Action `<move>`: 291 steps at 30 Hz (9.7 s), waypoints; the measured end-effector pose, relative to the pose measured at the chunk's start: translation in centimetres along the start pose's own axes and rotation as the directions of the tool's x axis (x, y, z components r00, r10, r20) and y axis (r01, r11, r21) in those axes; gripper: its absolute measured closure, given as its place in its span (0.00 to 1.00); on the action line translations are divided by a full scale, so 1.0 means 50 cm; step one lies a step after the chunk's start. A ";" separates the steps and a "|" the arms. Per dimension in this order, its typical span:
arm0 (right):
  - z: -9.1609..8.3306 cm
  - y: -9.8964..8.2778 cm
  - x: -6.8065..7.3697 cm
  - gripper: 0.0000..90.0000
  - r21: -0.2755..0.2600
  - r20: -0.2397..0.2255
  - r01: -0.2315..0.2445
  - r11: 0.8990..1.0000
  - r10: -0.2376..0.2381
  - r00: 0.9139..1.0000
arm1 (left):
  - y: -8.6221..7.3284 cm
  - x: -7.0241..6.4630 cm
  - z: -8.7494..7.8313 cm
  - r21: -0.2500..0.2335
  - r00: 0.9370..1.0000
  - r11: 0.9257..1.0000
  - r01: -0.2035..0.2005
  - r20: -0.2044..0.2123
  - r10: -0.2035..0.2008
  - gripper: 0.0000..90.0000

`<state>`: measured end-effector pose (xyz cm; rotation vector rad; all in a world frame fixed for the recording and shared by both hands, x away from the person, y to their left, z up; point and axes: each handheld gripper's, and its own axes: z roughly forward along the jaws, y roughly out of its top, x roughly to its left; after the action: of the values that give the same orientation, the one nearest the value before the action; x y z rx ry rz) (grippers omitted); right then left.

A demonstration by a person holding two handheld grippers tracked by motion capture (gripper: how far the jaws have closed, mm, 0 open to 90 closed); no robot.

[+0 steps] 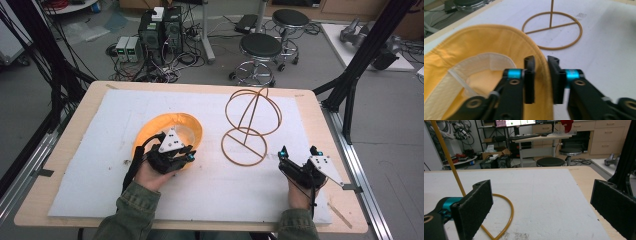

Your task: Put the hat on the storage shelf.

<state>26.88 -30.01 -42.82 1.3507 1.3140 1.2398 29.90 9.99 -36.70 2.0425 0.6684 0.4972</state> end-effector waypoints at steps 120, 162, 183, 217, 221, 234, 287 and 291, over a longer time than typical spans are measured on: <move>-0.111 0.074 0.336 0.06 -0.237 -0.550 0.226 0.945 -0.322 0.770 | 0.129 0.063 -0.183 -0.429 0.971 0.871 0.239 0.112 -0.210 0.96; -0.107 0.057 0.386 0.88 -0.202 -0.629 0.223 0.954 -0.301 0.717 | 0.130 0.036 -0.167 -0.438 0.957 0.851 0.290 0.159 -0.244 0.96; -0.129 0.131 0.362 0.94 -0.259 -0.644 0.082 0.962 -0.235 0.728 | 0.104 0.072 -0.194 -0.471 0.959 0.838 0.275 0.078 -0.271 0.78; -0.168 0.183 0.292 0.94 -0.304 -0.578 0.011 0.953 -0.193 0.793 | -0.040 0.127 -0.209 -0.456 0.911 0.852 0.258 -0.178 -0.371 0.46; -0.183 0.193 0.285 0.94 -0.324 -0.559 0.017 0.946 -0.206 0.803 | -0.055 0.130 -0.206 -0.443 0.905 0.859 0.255 -0.204 -0.374 0.46; -0.195 0.248 0.239 0.94 -0.357 -0.514 -0.036 0.933 -0.164 0.842 | -0.125 0.143 -0.215 -0.399 0.887 0.879 0.261 -0.261 -0.382 0.45; -0.151 0.413 0.107 0.93 -0.458 -0.225 -0.032 0.888 -0.081 0.971 | -0.277 0.170 -0.244 -0.406 0.738 0.884 0.233 -0.518 -0.432 0.34; -0.131 0.422 0.108 0.93 -0.443 -0.209 -0.014 0.897 -0.088 0.974 | -0.277 0.169 -0.242 -0.403 0.742 0.886 0.230 -0.517 -0.428 0.34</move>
<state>23.17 -26.67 -20.60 0.8762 1.1064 1.5860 25.76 29.19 -41.60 1.3980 1.2230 0.9805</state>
